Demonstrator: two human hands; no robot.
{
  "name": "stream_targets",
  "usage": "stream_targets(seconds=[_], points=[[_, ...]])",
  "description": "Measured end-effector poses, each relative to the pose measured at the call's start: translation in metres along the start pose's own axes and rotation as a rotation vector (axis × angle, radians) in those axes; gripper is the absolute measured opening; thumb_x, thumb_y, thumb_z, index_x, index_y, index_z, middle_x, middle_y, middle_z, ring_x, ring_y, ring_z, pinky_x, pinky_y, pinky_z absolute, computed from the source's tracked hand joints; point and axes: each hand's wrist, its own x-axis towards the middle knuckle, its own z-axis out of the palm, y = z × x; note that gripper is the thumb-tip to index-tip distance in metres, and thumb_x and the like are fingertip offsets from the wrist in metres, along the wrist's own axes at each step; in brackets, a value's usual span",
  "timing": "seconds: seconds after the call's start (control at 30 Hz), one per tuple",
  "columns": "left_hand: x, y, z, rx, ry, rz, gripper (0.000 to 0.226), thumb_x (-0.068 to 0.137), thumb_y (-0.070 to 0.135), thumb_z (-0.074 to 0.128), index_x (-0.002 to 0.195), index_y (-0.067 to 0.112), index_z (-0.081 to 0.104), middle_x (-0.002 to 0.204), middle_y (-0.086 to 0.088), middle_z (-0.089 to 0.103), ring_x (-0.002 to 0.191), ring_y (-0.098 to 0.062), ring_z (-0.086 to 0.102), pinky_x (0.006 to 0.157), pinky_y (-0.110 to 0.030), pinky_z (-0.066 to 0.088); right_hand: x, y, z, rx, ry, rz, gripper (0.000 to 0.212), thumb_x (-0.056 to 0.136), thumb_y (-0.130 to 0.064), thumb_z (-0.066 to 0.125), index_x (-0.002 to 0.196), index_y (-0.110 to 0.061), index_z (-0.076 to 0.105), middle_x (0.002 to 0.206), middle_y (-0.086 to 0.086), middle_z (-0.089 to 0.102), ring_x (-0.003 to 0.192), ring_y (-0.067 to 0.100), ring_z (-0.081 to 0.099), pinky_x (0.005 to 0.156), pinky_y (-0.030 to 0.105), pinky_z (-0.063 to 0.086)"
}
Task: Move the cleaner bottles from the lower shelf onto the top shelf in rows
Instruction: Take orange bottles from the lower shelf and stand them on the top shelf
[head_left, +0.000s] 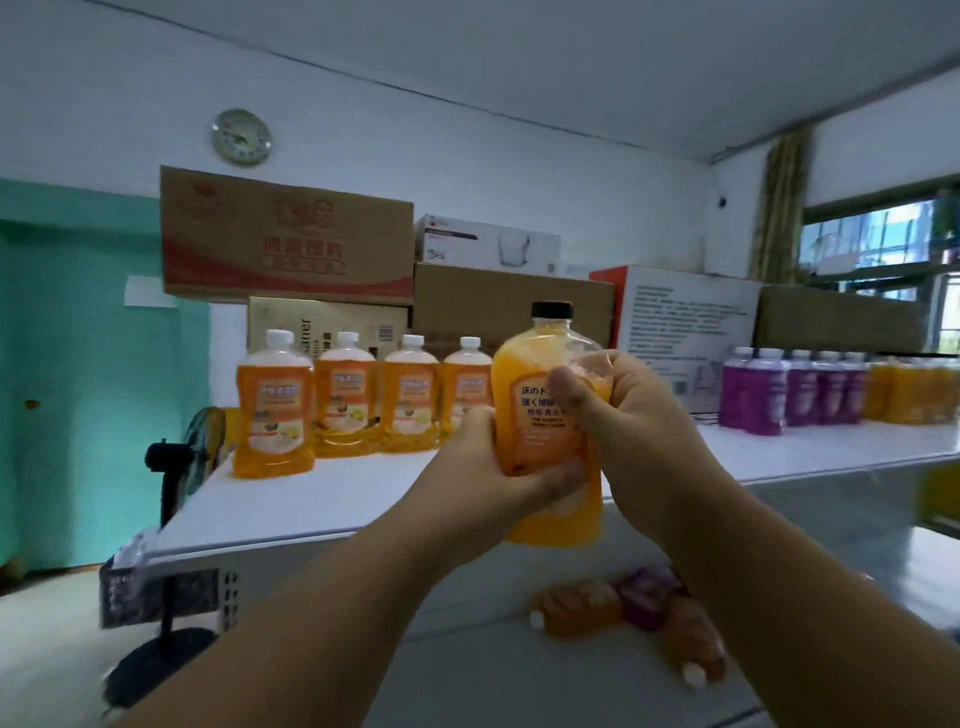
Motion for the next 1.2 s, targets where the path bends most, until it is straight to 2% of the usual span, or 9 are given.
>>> stream_targets(seconds=[0.17,0.23,0.33,0.47,0.6,0.77,0.93,1.07,1.2], points=[[0.026,0.026,0.121,0.210,-0.160,0.151,0.102,0.042,0.095,0.061,0.128,0.045,0.038,0.123,0.020,0.054,0.110,-0.006,0.056,0.086,-0.032,0.056,-0.044,-0.007,-0.135,-0.161,0.242,-0.028,0.067,0.064,-0.067,0.065,0.116,-0.026,0.053,0.104,0.000,0.070,0.087,0.013,0.073,0.068,0.036,0.061],[0.037,0.038,0.175,0.219,-0.237,0.187,0.100,0.043,0.095,0.060,0.129,0.049,0.036,0.127,0.020,0.051,0.113,-0.006,0.054,0.088,-0.034,0.055,-0.062,-0.008,-0.187,-0.217,0.310,-0.031,0.064,0.065,-0.068,0.064,0.113,-0.027,0.054,0.103,0.001,0.070,0.085,0.013,0.073,0.065,0.035,0.061],[0.056,0.062,0.260,0.193,-0.351,0.252,0.085,0.052,0.089,0.063,0.125,0.055,0.035,0.124,0.025,0.052,0.110,-0.004,0.055,0.079,-0.024,0.053,-0.087,-0.009,-0.265,-0.289,0.409,-0.011,0.059,0.062,-0.070,0.063,0.106,-0.031,0.055,0.097,-0.001,0.070,0.081,0.010,0.072,0.063,0.034,0.061],[0.083,0.082,0.359,0.173,-0.447,0.311,0.084,0.058,0.082,0.064,0.131,0.049,0.038,0.123,0.021,0.054,0.109,-0.007,0.056,0.085,-0.032,0.057,-0.110,-0.002,-0.357,-0.332,0.504,0.035,0.057,0.057,-0.072,0.062,0.101,-0.036,0.053,0.091,-0.010,0.070,0.080,0.006,0.072,0.059,0.028,0.059],[0.114,0.089,0.441,0.201,-0.521,0.371,0.081,0.060,0.082,0.059,0.130,0.045,0.040,0.122,0.020,0.054,0.107,-0.005,0.056,0.080,-0.026,0.053,-0.118,0.014,-0.436,-0.361,0.569,0.079,0.051,0.060,-0.068,0.061,0.100,-0.038,0.051,0.087,-0.018,0.069,0.078,-0.001,0.070,0.050,0.018,0.053],[0.169,0.079,0.537,0.218,-0.607,0.412,0.075,0.061,0.084,0.056,0.125,0.049,0.039,0.123,0.020,0.051,0.108,-0.003,0.053,0.074,-0.018,0.044,-0.111,0.053,-0.530,-0.408,0.670,0.135,0.063,0.054,-0.072,0.060,0.107,-0.038,0.051,0.105,-0.007,0.067,0.089,0.015,0.070,0.068,0.039,0.062],[0.246,0.076,0.633,0.205,-0.675,0.446,0.080,0.064,0.081,0.062,0.131,0.043,0.040,0.124,0.018,0.052,0.106,-0.002,0.054,0.077,-0.019,0.048,-0.081,0.083,-0.631,-0.456,0.762,0.145,0.073,0.058,-0.070,0.063,0.117,-0.030,0.053,0.109,-0.001,0.069,0.092,0.019,0.071,0.072,0.046,0.062],[0.303,0.085,0.706,0.194,-0.712,0.474,0.089,0.060,0.084,0.060,0.133,0.037,0.041,0.124,0.015,0.055,0.104,-0.002,0.056,0.078,-0.021,0.049,-0.056,0.097,-0.715,-0.478,0.802,0.156,0.066,0.064,-0.067,0.066,0.116,-0.028,0.054,0.107,0.001,0.070,0.090,0.020,0.073,0.072,0.047,0.061],[0.342,0.080,0.785,0.174,-0.722,0.472,0.092,0.061,0.083,0.062,0.136,0.035,0.041,0.126,0.012,0.056,0.107,-0.008,0.059,0.087,-0.033,0.055,-0.044,0.125,-0.793,-0.495,0.816,0.132,0.061,0.066,-0.065,0.067,0.112,-0.026,0.056,0.103,0.001,0.071,0.085,0.017,0.073,0.068,0.044,0.062]])
